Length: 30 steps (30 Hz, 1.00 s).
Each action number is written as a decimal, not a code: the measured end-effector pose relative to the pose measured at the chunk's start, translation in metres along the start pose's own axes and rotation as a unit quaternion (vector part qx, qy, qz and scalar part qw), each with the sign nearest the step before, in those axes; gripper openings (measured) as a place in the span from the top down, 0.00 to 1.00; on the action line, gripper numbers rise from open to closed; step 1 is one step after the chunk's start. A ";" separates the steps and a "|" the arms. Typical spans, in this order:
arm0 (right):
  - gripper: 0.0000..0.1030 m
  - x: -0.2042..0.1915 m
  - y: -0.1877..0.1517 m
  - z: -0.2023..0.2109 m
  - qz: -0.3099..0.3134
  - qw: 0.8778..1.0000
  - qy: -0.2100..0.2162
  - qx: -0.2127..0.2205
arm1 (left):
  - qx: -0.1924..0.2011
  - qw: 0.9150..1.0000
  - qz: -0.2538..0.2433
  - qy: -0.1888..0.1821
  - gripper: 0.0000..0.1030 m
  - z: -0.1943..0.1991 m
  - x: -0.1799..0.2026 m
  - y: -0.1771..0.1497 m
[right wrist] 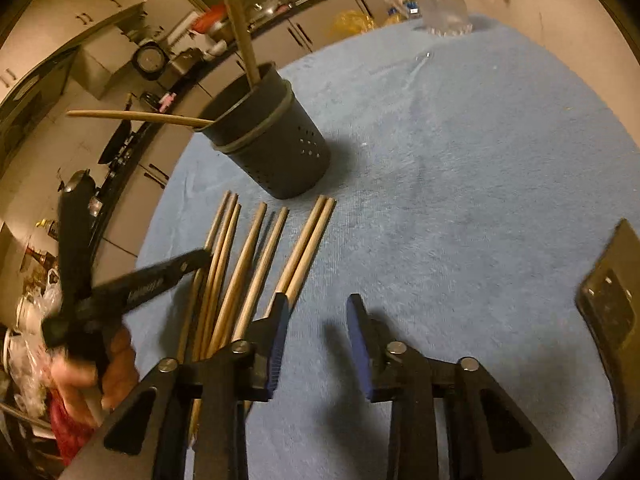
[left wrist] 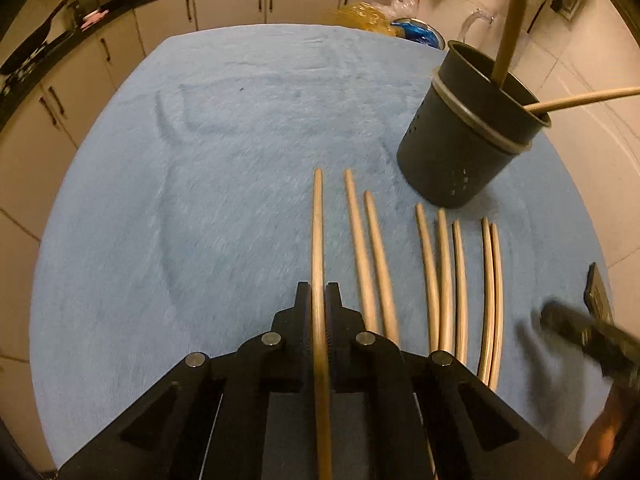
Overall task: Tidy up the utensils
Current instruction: 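Grasp another chopstick with the left tool while the right tool grasps one too, then lift both held chopsticks upright and carry them over the black cup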
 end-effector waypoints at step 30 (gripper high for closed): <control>0.91 0.019 0.025 -0.020 0.027 0.990 -0.126 -0.050 | -0.009 1.000 0.021 -0.018 0.94 0.000 -0.020 -0.002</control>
Point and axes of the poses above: each gripper's, at about its wrist camera, not at the fingertips, and z roughly against the way its jaws point, x to its right, y to its top, the point moved 10 cm from there along -z, roughly the way its jaws point, and after that the axes turned 12 degrees about y, right-handed, at the moved point
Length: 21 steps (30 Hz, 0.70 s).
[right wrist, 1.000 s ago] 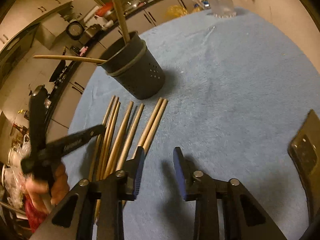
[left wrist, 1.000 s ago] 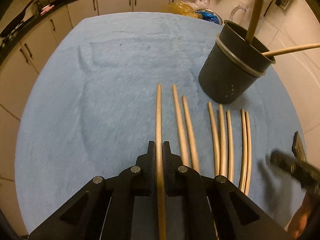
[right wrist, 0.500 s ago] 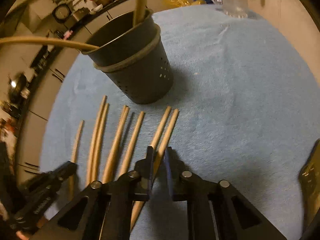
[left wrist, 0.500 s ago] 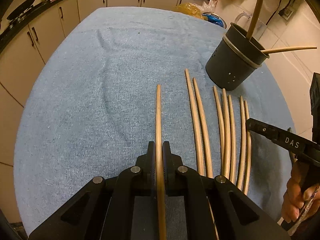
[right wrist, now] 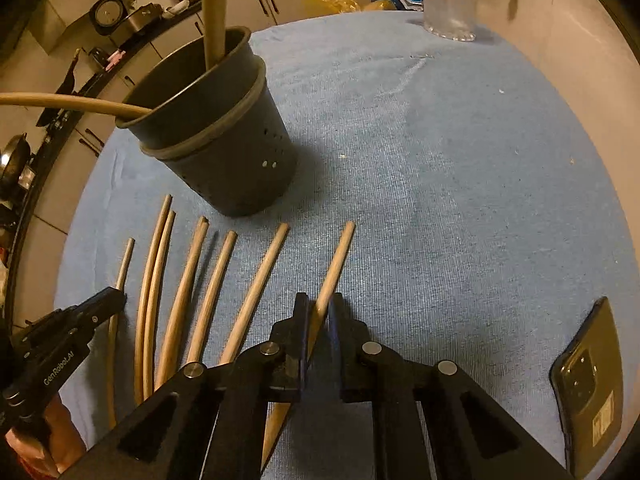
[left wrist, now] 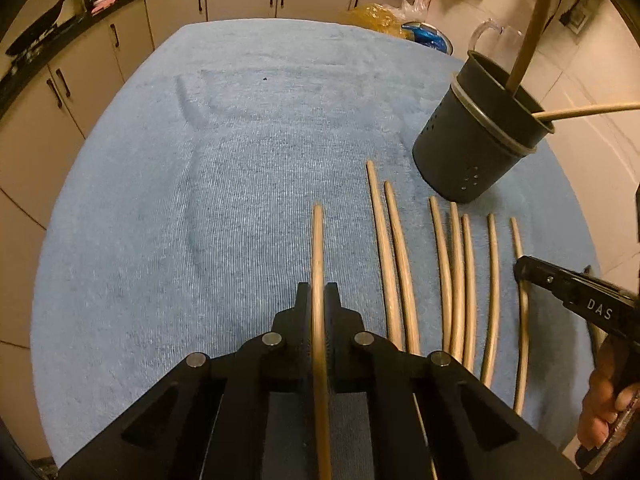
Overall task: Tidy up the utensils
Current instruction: 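Lift both held chopsticks upright and carry them over the black cup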
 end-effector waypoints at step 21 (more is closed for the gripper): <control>0.93 -0.074 -0.009 0.149 0.089 0.956 0.138 0.245 | 0.212 0.975 0.037 -0.055 0.94 0.162 -0.001 0.008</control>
Point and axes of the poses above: each gripper's, at about its wrist camera, not at the fingertips, and z roughly against the way its jaws point, x to its right, y to its top, the point moved 10 cm from there along -z, roughly the way its jaws point, and after that the axes turned 12 degrees about y, right-handed, at the moved point
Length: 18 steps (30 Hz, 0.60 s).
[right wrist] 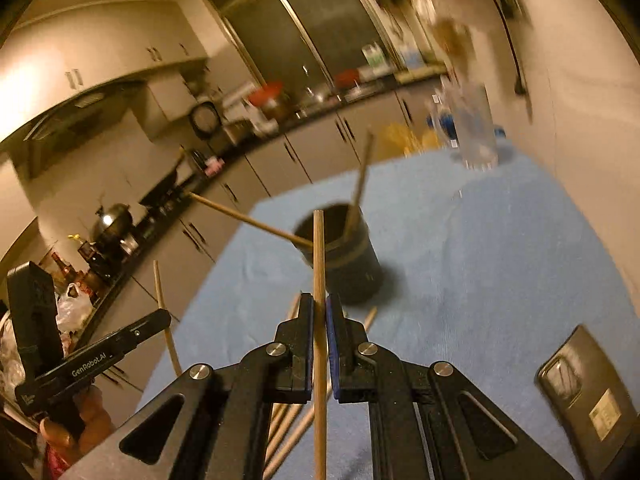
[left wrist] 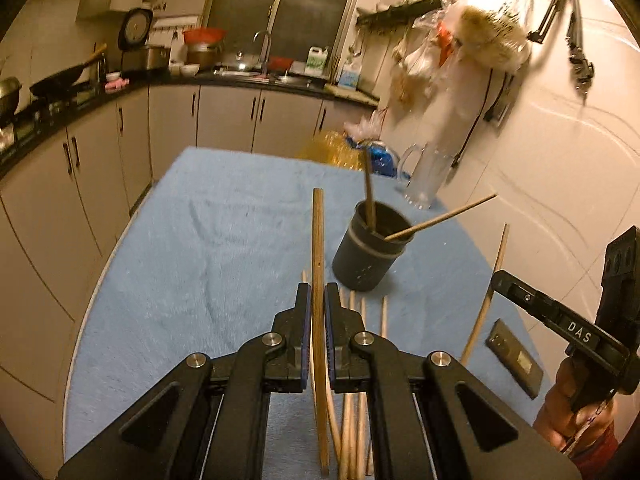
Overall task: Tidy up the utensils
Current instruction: 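Lift both held chopsticks upright and carry them over the black cup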
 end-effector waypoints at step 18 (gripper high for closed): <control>0.93 -0.010 0.011 0.026 0.008 0.999 0.009 0.037 | 0.020 1.000 -0.009 -0.012 0.94 0.032 0.016 0.006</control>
Point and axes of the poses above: each gripper's, at about its wrist camera, not at the fingertips, and z roughly against the way its jaws point, x to its right, y to its top, the point moved 10 cm from there along -z, roughly the way its jaws point, and after that the axes turned 12 degrees about y, right-handed, at the moved point
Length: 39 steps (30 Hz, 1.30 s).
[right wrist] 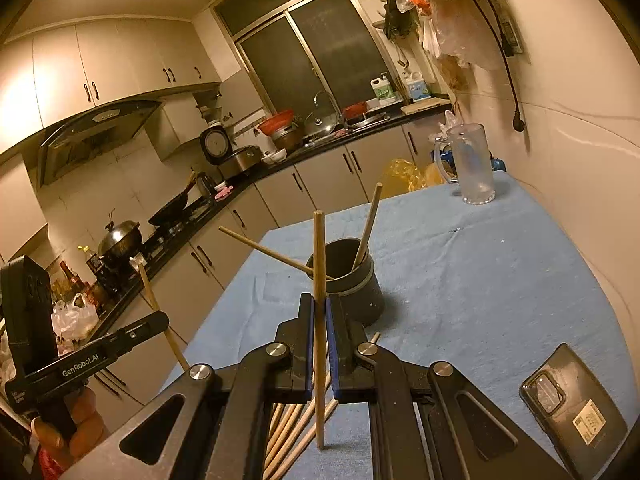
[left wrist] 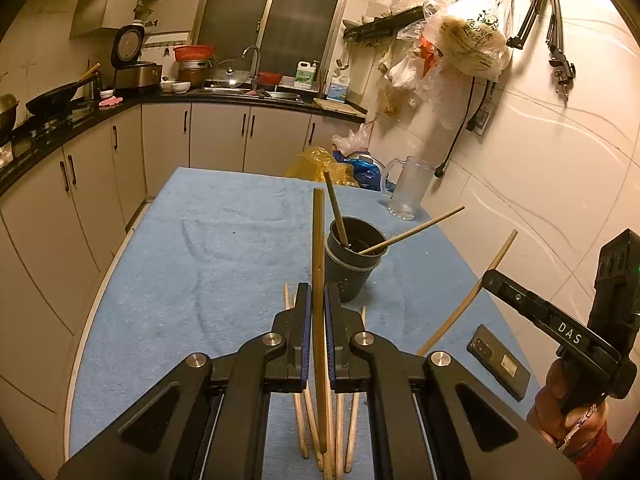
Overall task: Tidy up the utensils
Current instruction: 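Lift both held chopsticks upright and carry them over the black cup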
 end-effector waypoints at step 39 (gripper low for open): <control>0.94 -0.026 0.113 0.013 0.027 0.998 0.035 0.052 | 0.050 0.998 -0.012 -0.047 0.94 0.018 0.055 0.119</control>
Point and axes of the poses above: each gripper's, at about its wrist camera, not at the fingertips, and z roughly against the way its jaws point, x to its right, y to its top, the point moved 10 cm from there along -z, roughly the way its jaws point, and after that the axes turned 12 degrees about y, right-handed, at the moved point
